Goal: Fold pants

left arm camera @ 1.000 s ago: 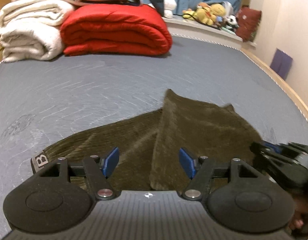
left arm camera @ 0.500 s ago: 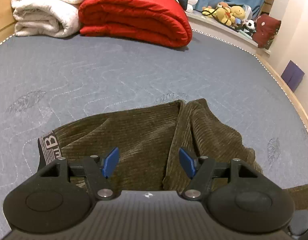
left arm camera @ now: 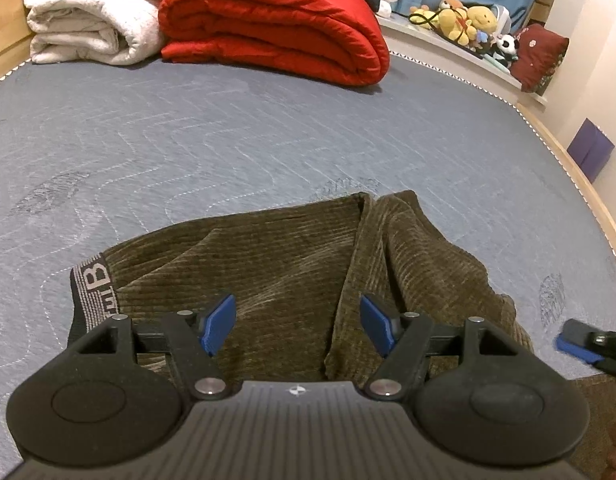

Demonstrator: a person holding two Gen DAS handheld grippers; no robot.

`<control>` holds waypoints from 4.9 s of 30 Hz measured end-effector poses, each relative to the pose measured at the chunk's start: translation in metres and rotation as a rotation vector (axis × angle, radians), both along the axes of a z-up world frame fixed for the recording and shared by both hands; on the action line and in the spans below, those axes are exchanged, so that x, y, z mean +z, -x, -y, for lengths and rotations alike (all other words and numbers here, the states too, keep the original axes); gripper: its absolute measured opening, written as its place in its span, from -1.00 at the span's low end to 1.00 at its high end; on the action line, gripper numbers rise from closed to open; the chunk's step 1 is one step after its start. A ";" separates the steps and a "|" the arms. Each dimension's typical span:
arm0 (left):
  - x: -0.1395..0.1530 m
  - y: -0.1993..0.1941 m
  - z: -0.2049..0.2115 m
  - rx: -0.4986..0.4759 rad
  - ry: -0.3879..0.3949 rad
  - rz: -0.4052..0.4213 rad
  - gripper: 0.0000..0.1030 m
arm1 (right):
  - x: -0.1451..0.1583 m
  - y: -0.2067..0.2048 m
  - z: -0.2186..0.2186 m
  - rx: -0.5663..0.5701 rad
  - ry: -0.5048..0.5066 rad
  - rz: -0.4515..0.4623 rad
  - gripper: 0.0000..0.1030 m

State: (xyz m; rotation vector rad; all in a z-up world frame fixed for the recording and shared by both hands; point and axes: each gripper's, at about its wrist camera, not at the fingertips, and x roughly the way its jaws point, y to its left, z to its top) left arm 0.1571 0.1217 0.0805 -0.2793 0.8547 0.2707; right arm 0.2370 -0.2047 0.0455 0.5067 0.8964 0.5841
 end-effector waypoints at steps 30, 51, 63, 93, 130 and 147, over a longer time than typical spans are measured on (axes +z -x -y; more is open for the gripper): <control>-0.011 -0.018 -0.008 0.061 -0.045 -0.022 0.44 | 0.068 -0.091 -0.106 0.047 0.023 0.314 -0.89; -0.064 -0.047 0.106 -0.548 -0.061 -0.002 0.48 | -0.071 -0.131 0.247 -0.966 0.169 -0.085 -0.18; -0.094 -0.066 0.107 -0.602 -0.199 -0.080 -0.70 | -0.082 -0.119 0.294 -1.087 0.066 -0.196 -0.63; -0.079 -0.048 0.080 -0.730 -0.186 -0.198 -0.79 | -0.082 -0.129 0.304 -0.961 0.329 -0.038 -0.86; 0.034 0.046 0.058 -0.496 0.001 0.185 -0.38 | 0.200 0.140 0.059 -0.441 0.324 0.512 0.20; 0.043 0.052 0.036 -0.402 -0.053 0.184 -0.39 | 0.149 0.139 -0.028 -0.192 0.330 0.511 0.20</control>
